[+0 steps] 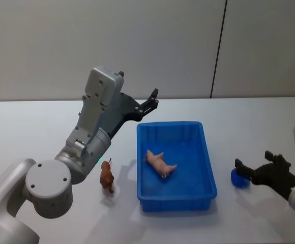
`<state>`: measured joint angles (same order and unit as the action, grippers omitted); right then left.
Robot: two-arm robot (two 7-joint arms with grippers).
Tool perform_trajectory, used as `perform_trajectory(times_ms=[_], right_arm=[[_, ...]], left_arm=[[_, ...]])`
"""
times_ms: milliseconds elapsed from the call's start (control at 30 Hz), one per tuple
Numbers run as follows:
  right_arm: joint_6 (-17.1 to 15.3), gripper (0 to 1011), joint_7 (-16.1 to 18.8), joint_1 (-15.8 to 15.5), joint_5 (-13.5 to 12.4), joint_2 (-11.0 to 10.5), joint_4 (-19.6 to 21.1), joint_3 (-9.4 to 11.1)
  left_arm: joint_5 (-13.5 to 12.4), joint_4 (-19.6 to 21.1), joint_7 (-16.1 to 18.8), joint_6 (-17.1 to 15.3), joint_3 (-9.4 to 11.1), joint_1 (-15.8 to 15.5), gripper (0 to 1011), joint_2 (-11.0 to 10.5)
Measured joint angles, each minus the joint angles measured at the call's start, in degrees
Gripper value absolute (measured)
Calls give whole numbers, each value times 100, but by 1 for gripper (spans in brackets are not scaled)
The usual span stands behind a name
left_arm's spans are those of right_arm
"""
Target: Pick up the two dolls from the table and place them into the box.
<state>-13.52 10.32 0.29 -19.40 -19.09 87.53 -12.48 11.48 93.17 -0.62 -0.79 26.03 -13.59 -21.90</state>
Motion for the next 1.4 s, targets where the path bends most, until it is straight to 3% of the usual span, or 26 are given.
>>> perform_trajectory(times_ms=[700, 933, 1400], right_arm=[[-107, 1000, 442, 437, 283, 161, -1104, -99], [-119, 856, 510, 591, 393, 227, -1396, -135], [-107, 412, 570, 723, 497, 288, -1630, -171]], left_arm=[[0, 0, 0, 0, 0, 0, 1001, 0], [0, 0, 0, 0, 0, 0, 1001, 0], [0, 0, 0, 0, 0, 0, 1001, 0]])
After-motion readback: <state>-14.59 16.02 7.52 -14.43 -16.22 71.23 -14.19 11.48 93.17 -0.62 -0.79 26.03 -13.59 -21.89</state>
